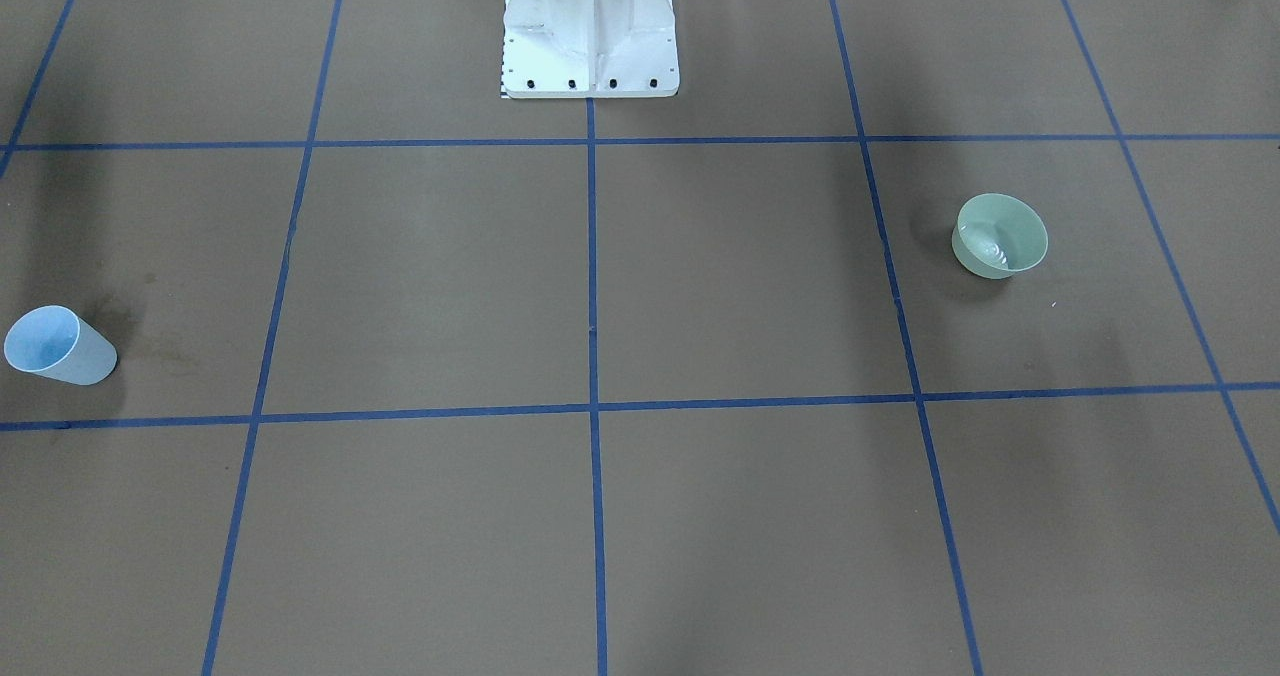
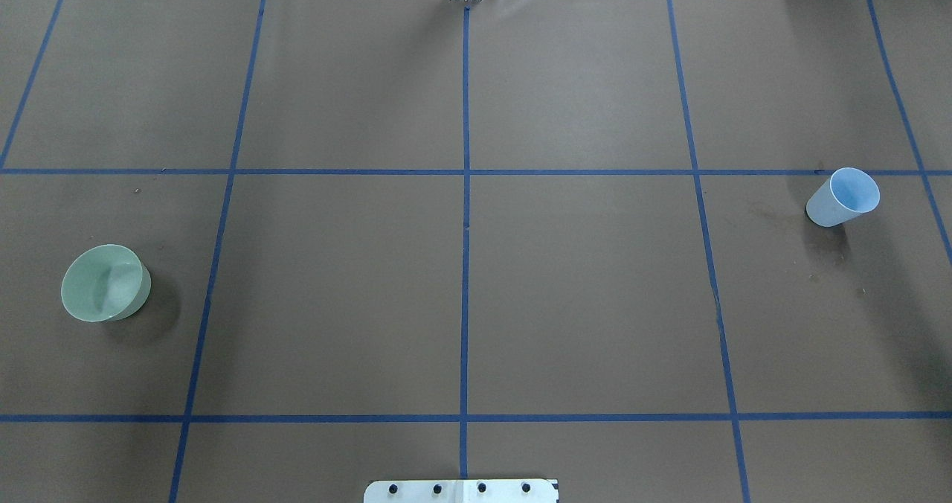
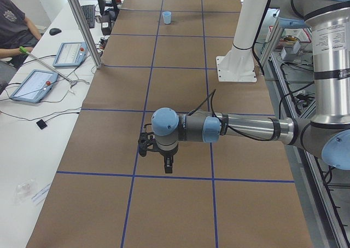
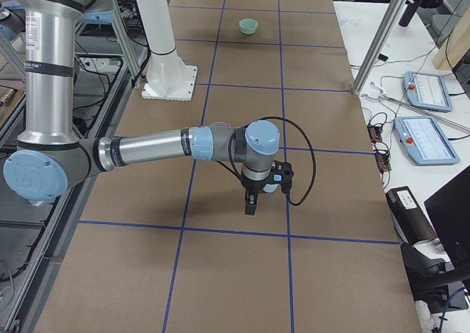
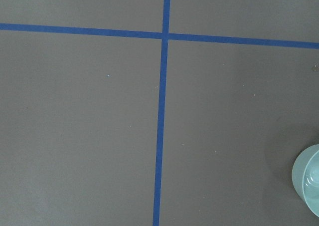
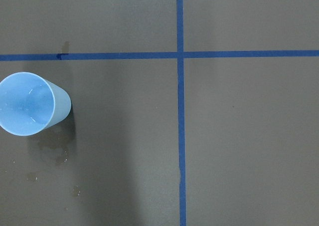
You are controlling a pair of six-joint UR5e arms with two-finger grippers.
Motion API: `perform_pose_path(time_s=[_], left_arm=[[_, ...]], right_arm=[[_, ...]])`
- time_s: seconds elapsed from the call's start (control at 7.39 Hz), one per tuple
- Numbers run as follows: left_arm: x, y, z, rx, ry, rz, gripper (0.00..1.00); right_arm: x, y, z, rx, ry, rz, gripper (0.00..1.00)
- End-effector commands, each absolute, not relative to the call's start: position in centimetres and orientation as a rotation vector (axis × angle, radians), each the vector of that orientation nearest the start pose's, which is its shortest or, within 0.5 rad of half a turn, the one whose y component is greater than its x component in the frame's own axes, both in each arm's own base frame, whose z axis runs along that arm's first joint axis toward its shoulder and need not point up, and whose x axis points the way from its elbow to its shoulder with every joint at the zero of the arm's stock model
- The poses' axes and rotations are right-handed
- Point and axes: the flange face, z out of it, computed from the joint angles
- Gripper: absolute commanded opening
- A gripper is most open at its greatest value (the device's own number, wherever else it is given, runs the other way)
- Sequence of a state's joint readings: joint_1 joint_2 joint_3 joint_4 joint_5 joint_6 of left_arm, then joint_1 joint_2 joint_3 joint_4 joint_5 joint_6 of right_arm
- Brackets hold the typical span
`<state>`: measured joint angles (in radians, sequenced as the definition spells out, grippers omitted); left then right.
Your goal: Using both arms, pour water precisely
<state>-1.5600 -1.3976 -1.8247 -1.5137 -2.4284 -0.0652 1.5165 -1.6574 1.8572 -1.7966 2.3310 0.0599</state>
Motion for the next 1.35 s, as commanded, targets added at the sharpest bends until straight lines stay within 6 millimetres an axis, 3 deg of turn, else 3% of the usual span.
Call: perform_pose_path(time_s=[0.0, 0.27, 0.41, 1.08, 1.22], left_arm=[[-5.1, -41.9, 60.2, 0.002, 0.914, -0.034, 1.0], [-4.9, -41.6, 61.5, -0.013, 0.916, -0.032, 1.0], [-4.9, -41.5, 60.4, 0.019, 0.923, -0.018, 1.0], [-4.4, -41.6, 59.4, 0.085, 0.936, -0.02, 1.0], [-2.5, -42.2, 58.5, 0.117, 0.941, 0.024, 1.0]], right_arm=[[3.6, -45.0, 58.3, -0.082, -0.809, 0.018, 1.0], [3.6, -45.0, 58.1, -0.081, -0.808, 0.021, 1.0], [3.6, -45.0, 58.1, -0.079, -0.807, 0.019, 1.0], [3.6, -45.0, 58.3, -0.084, -0.798, 0.025, 1.0], [3.5, -45.0, 58.3, -0.084, -0.8, 0.023, 1.0]])
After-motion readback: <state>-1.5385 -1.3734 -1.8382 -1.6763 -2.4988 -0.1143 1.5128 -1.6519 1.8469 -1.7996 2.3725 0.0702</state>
